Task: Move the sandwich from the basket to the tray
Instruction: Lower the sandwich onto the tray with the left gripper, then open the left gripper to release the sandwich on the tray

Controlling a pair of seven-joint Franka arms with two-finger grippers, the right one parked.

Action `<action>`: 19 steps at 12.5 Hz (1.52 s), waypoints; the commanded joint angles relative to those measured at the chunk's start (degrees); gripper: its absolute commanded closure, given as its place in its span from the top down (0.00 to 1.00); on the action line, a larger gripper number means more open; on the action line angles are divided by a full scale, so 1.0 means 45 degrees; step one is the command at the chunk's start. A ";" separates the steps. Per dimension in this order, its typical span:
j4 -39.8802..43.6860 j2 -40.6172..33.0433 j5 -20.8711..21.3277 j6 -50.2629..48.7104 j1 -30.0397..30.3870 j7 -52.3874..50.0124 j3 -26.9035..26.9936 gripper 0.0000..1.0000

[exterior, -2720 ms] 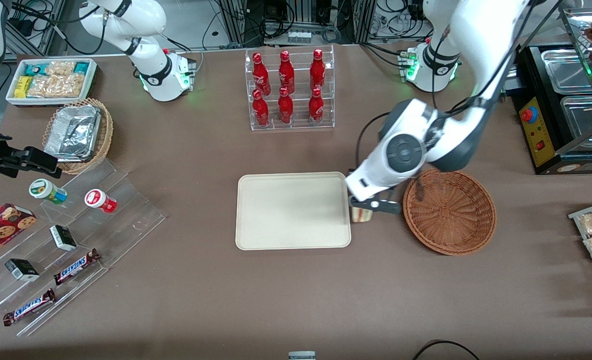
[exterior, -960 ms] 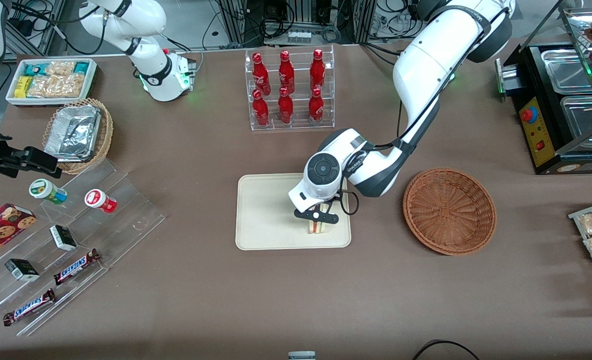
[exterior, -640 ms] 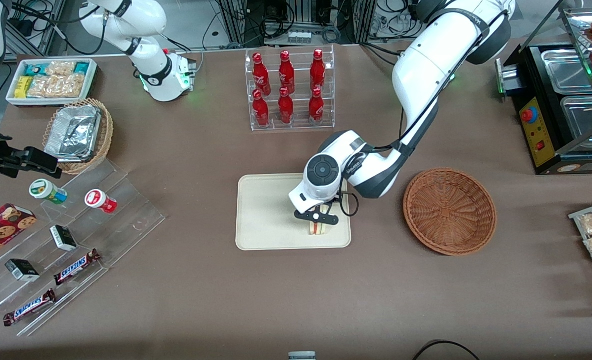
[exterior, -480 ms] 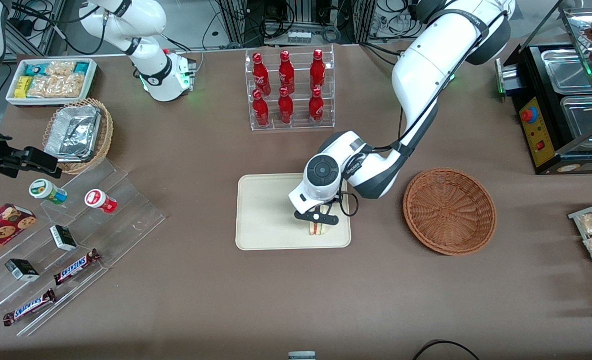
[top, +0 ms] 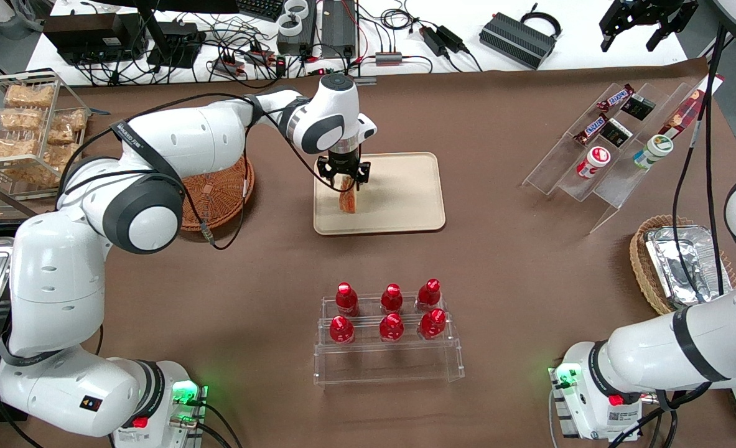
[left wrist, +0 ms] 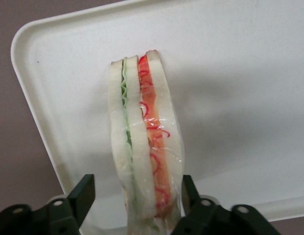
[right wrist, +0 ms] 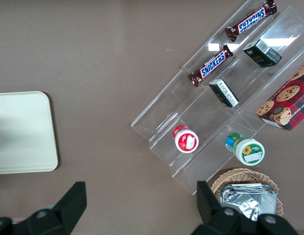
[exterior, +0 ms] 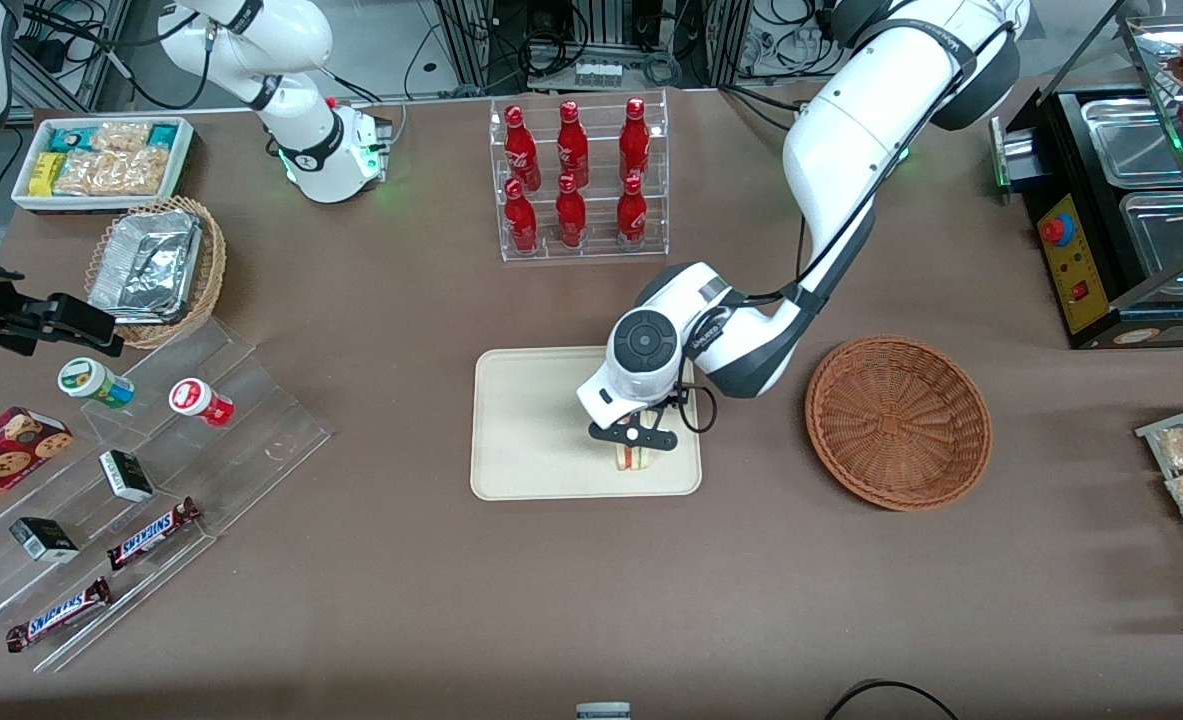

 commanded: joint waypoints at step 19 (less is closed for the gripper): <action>0.0372 -0.3620 -0.2512 -0.3082 0.3601 -0.0067 -0.0003 1.00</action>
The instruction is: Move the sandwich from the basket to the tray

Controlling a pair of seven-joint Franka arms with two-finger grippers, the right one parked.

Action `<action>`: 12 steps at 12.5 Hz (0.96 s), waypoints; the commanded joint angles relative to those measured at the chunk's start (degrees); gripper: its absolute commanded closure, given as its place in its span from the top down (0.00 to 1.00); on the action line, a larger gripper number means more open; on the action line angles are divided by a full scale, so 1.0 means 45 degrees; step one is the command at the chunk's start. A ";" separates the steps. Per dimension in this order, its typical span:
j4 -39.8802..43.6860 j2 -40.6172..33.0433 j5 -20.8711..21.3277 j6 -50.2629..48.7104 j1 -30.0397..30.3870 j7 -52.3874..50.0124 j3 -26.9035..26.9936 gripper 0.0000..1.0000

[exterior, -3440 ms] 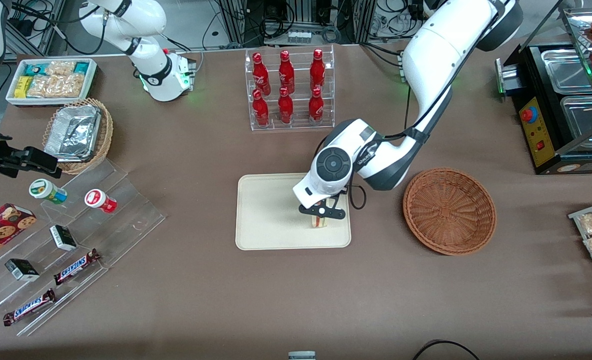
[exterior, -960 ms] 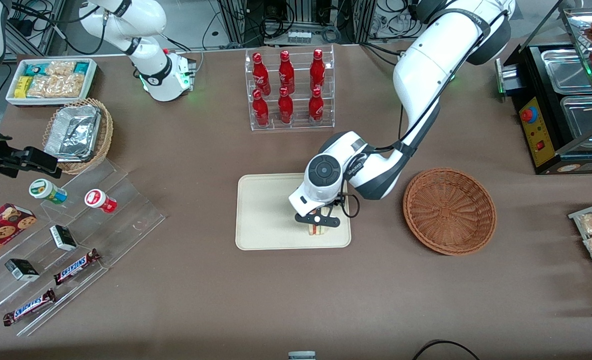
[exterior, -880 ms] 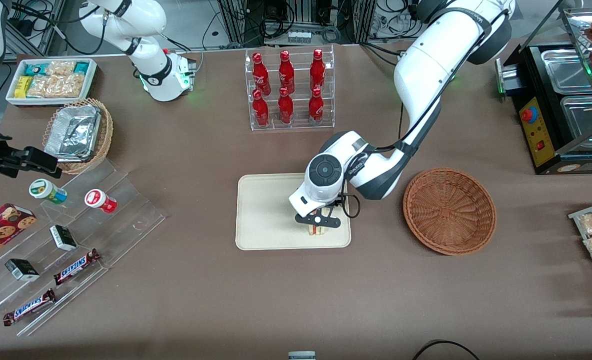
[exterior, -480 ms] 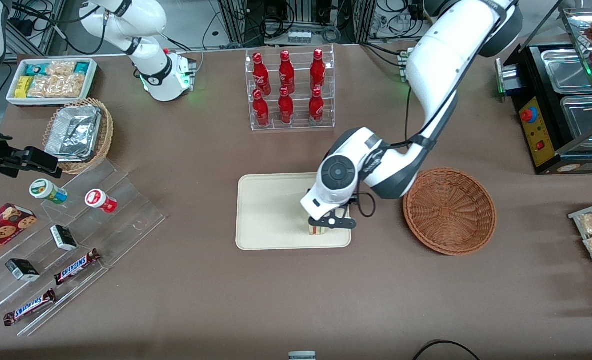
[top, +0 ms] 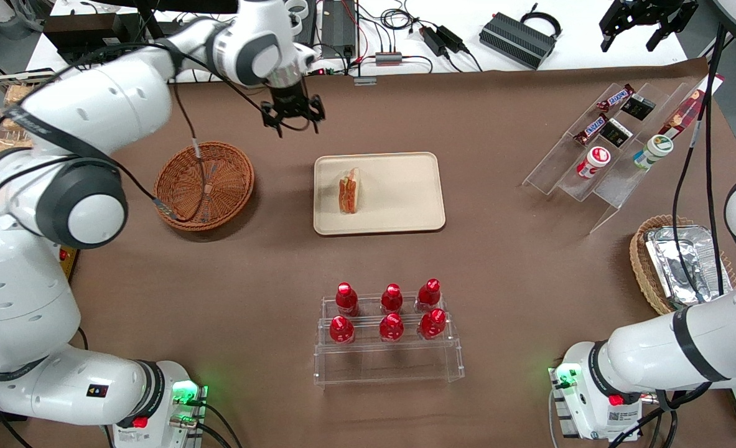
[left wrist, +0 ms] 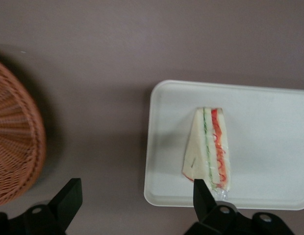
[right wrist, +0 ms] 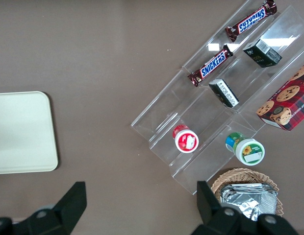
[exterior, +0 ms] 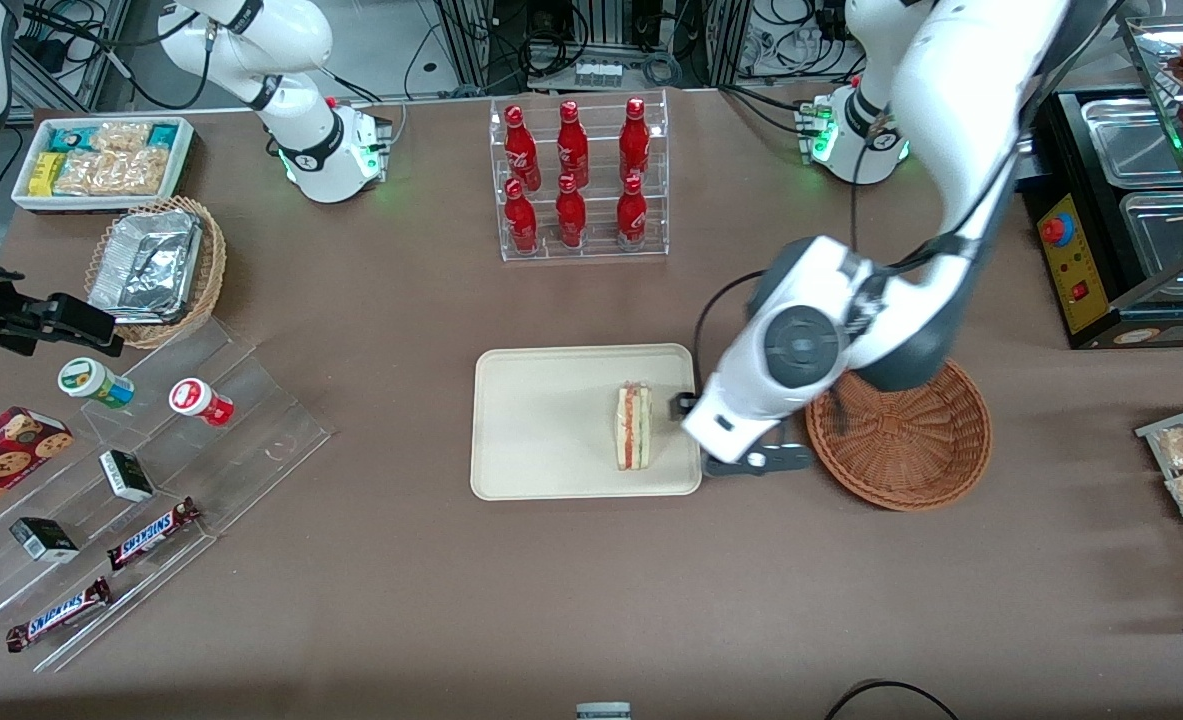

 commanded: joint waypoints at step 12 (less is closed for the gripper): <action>-0.0211 -0.4190 -0.0635 -0.4572 0.5366 0.4854 0.0016 1.00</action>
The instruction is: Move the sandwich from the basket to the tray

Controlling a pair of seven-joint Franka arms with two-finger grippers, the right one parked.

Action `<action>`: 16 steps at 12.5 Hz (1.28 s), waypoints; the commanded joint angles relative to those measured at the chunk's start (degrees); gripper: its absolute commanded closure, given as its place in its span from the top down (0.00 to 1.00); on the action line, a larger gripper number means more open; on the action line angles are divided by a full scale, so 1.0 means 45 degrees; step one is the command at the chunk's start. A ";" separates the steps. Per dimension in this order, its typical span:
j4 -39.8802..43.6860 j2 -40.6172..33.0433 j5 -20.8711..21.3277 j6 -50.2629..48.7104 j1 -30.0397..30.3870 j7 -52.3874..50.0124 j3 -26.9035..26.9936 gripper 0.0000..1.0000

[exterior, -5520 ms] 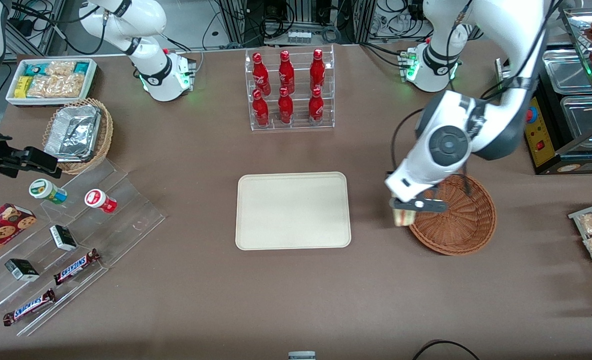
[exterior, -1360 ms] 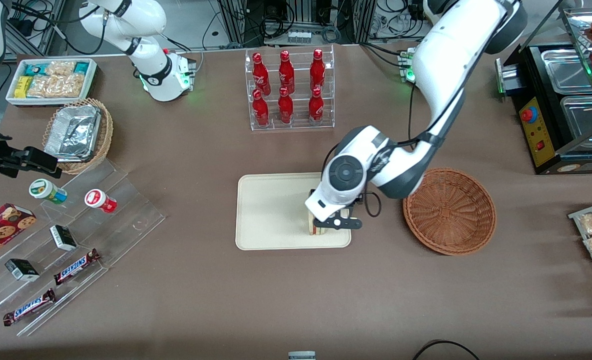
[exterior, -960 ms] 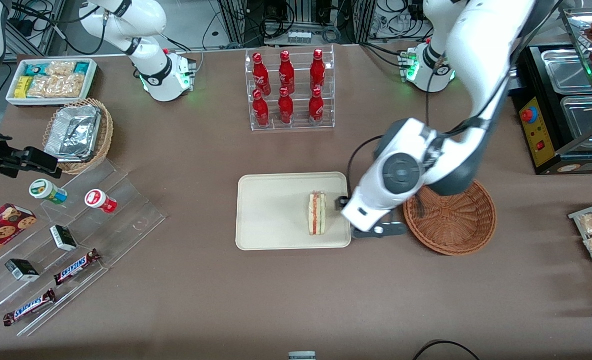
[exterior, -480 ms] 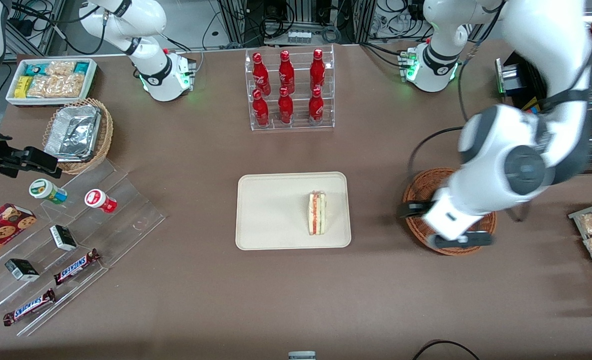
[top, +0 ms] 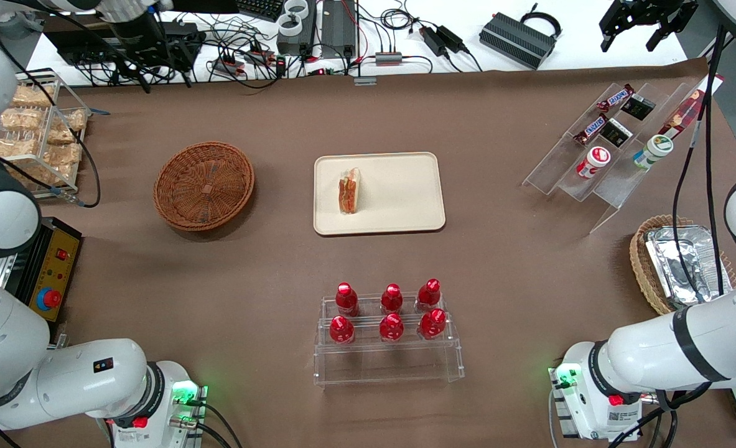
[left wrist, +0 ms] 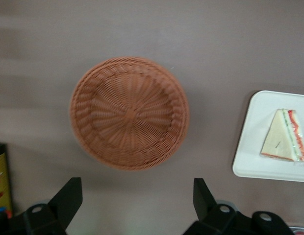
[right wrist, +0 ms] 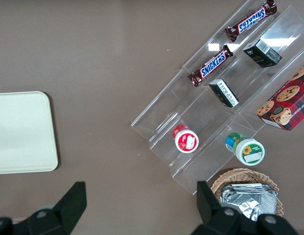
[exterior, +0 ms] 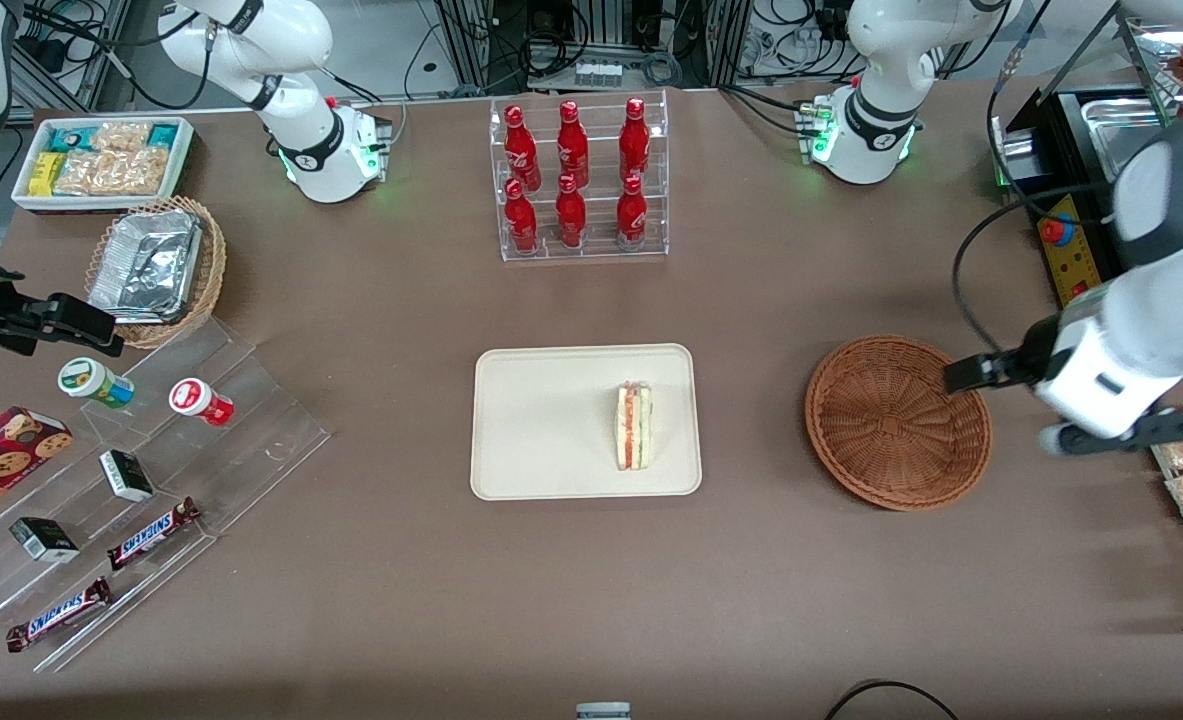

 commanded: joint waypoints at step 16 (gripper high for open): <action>-0.3106 -0.3947 -0.0862 -0.0671 -0.2631 0.0524 0.3848 1.00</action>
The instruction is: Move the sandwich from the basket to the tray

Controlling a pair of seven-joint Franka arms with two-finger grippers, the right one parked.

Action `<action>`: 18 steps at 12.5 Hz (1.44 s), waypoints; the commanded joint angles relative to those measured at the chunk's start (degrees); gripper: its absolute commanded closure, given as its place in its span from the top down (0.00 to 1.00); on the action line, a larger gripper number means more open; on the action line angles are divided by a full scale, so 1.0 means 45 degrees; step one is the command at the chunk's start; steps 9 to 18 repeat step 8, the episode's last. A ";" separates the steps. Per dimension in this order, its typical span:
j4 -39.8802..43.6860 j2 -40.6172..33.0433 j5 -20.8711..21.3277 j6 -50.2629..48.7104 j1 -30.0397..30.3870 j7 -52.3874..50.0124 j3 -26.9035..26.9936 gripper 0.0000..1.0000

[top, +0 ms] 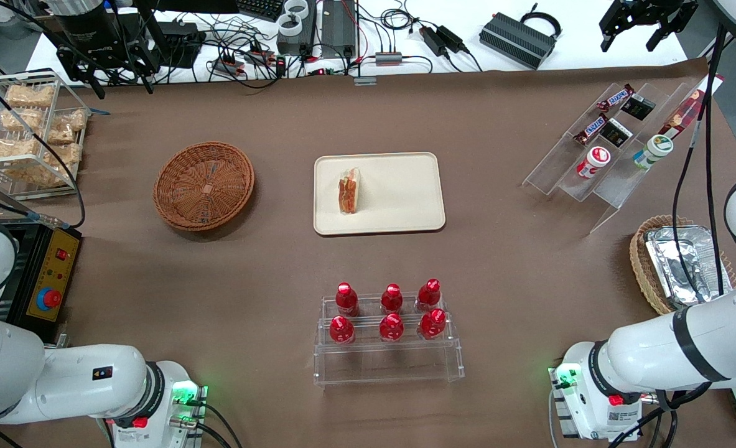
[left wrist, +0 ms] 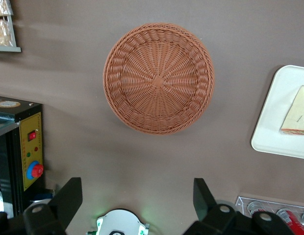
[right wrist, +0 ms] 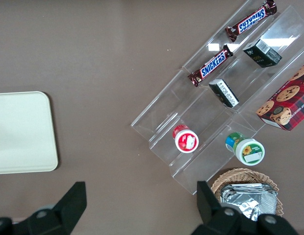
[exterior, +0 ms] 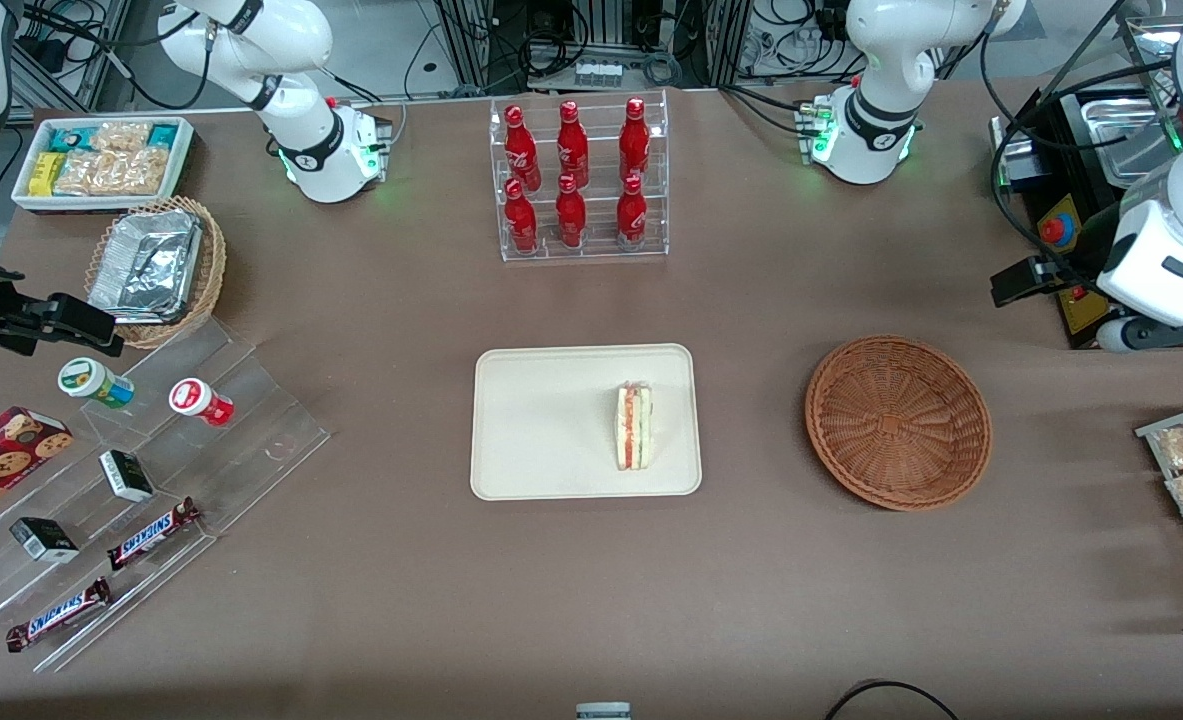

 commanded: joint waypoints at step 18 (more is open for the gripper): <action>-0.2166 -0.2534 -0.0103 0.0823 -0.1458 0.2149 0.2237 1.00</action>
